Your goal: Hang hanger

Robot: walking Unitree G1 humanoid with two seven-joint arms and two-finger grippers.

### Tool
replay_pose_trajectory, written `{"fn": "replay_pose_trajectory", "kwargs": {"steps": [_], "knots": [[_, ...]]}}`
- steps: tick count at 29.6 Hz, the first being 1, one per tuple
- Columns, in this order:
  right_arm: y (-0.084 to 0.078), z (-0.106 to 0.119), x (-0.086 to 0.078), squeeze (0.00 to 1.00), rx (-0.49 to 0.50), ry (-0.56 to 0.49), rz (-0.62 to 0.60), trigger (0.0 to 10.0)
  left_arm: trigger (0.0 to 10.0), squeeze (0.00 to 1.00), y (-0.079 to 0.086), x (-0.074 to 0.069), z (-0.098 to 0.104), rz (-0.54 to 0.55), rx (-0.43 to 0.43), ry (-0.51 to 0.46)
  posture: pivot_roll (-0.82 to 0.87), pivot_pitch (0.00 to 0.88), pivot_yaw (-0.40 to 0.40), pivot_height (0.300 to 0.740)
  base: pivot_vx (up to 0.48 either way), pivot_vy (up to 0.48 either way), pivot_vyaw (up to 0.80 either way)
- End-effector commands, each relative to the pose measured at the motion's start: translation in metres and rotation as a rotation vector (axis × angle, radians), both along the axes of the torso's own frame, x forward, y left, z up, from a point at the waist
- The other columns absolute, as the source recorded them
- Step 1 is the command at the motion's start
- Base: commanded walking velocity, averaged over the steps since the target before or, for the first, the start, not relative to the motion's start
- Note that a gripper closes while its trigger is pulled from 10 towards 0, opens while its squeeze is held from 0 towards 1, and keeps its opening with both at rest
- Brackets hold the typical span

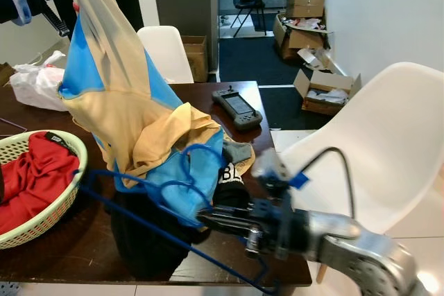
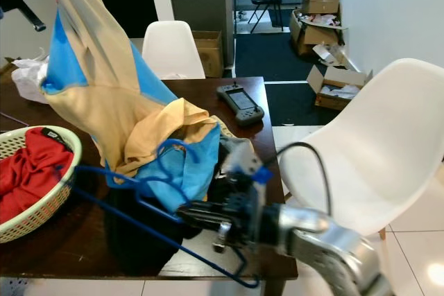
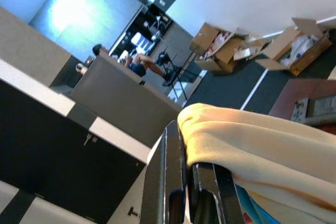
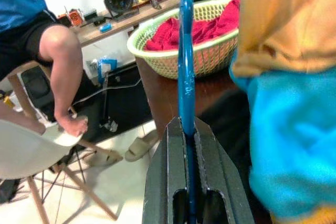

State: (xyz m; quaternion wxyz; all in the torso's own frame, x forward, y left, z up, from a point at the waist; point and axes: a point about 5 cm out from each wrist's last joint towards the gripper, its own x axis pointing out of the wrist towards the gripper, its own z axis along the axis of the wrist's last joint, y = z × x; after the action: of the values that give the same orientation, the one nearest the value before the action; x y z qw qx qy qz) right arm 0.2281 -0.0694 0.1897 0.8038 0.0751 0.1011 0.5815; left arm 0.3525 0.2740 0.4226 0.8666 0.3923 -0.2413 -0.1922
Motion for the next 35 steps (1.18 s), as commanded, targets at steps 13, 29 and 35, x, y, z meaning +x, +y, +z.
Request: {"fn": "replay_pose_trajectory", "kwargs": {"steps": [13,29,35], "knots": [[0.012,-0.011,0.034,0.00,-0.065,0.061,-0.320,10.0,0.0,0.00,0.000,-0.001,0.007,0.007,-0.024,-0.017,0.08,0.008,0.098,0.740,0.000,0.000,0.00],[-0.004,0.014,0.062,0.00,0.092,-0.005,-0.629,10.0,0.0,0.00,0.000,0.000,0.005,0.009,-0.031,-0.014,0.08,0.006,0.101,0.740,0.000,0.000,0.00],[-0.015,0.031,0.058,0.00,0.255,-0.010,-0.612,10.0,0.0,0.00,0.002,0.000,0.006,0.024,-0.028,-0.016,0.07,0.008,0.107,0.740,0.000,0.000,0.00]]}}
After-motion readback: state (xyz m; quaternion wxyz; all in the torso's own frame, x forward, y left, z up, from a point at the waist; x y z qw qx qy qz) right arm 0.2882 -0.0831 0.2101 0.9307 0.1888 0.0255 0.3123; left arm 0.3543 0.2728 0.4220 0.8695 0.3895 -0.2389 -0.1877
